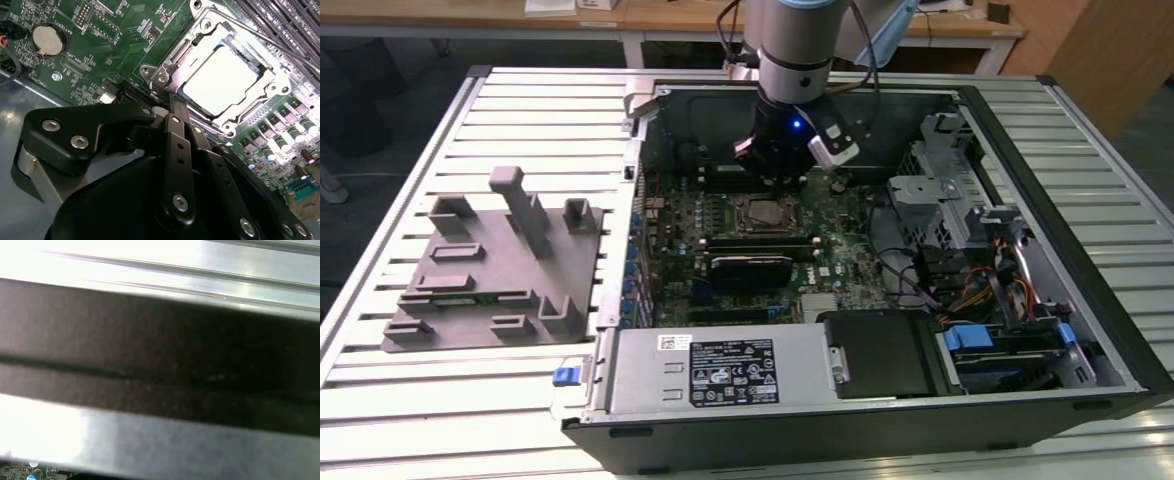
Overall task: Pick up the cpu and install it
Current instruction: 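Install the first cpu locking lever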
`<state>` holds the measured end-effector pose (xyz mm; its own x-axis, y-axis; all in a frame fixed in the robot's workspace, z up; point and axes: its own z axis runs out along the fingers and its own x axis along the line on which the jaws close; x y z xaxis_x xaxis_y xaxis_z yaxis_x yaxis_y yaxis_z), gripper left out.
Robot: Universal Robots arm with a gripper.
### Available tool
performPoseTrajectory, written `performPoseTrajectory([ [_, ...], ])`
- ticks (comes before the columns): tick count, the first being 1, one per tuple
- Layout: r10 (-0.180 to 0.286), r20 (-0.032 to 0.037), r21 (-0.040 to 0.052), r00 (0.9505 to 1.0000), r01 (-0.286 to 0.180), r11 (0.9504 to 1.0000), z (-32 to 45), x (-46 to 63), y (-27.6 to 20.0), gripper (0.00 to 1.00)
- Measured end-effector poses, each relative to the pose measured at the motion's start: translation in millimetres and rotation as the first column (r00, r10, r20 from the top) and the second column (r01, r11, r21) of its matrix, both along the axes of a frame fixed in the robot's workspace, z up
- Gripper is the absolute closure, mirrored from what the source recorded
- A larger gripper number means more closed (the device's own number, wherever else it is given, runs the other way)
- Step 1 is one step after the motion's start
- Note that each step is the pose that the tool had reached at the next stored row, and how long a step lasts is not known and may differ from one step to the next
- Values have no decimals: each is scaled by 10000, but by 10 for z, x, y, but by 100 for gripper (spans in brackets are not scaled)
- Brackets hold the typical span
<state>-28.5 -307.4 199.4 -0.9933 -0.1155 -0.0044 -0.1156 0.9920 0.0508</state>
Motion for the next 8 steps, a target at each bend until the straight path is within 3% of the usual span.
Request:
performPoseTrajectory([
  [6, 0, -3, -196, 10000, 0, 9998, -17, 1, -1, 89],
  [8, 1, -5, -216, 10000, -1, 9998, -23, 1, -2, 89],
])
